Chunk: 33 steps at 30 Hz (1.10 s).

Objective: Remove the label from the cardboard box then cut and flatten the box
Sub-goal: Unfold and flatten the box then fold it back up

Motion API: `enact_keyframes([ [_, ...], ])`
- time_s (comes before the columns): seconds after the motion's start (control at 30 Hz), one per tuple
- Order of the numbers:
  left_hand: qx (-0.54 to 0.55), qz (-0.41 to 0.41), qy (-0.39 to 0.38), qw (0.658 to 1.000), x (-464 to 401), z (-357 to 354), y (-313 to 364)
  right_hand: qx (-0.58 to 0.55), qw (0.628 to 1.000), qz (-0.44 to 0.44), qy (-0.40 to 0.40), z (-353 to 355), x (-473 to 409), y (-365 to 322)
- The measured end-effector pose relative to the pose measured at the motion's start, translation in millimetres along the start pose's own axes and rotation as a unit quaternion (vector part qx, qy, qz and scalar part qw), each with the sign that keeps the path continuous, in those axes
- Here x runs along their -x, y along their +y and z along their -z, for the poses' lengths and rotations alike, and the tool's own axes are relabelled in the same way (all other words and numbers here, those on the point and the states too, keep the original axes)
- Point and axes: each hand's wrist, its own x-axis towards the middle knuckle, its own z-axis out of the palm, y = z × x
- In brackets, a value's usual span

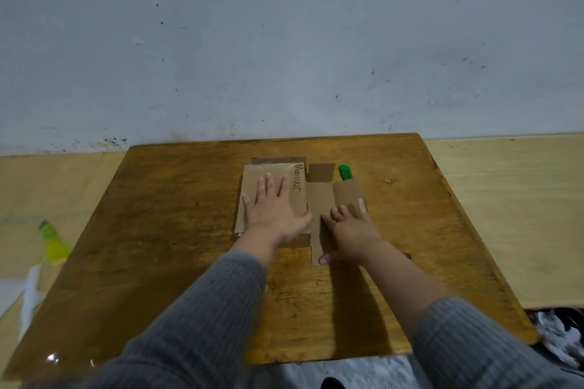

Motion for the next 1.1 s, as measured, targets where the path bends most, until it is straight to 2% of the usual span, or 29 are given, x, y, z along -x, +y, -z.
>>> enact_keyframes([
  [0.07,-0.002,-0.006,-0.005,1.0,3.9,1.9,1.4,-0.003,1.0,0.007,0.003,2.9,-3.2,-2.7],
  [0.2,0.01,-0.014,-0.001,1.0,9.2,13.0,2.9,-0.052,0.997,0.016,-0.049,2.3,-12.1,-4.9],
  [0.33,0.047,-0.007,-0.007,0.999,10.4,21.1,-0.3,-0.12,0.992,0.015,-0.045,5.1,-13.2,-0.3],
  [0.4,0.079,-0.011,-0.003,0.997,13.3,26.0,-2.4,-0.21,0.977,0.007,-0.036,8.4,-11.4,1.4],
  [0.5,0.119,-0.022,0.003,0.993,20.2,39.6,-6.3,-0.382,0.923,-0.03,0.014,20.3,-8.7,-2.9],
  [0.53,0.123,-0.022,0.004,0.992,22.1,44.2,-8.2,-0.406,0.913,-0.027,0.024,25.5,-8.9,-7.2],
  [0.63,0.135,-0.026,0.01,0.99,25.6,52.4,-15.9,-0.354,0.935,0.028,0.013,34.1,-7.2,-26.5],
  [0.7,0.149,-0.027,0.015,0.988,26.8,55.8,-22.4,-0.315,0.949,0.034,0.005,32.5,-5.3,-35.8],
  [0.83,0.166,-0.028,0.059,0.984,30.9,65.8,-38.8,-0.349,0.937,0.017,-0.002,27.5,0.1,-42.8],
  [0.97,0.176,-0.041,0.113,0.977,34.1,77.5,-63.8,-0.307,0.949,0.052,0.057,34.6,0.3,-60.9],
  [1.1,0.157,-0.055,0.128,0.978,38.8,88.4,-88.5,-0.187,0.976,0.011,0.107,47.5,2.5,-84.1],
])
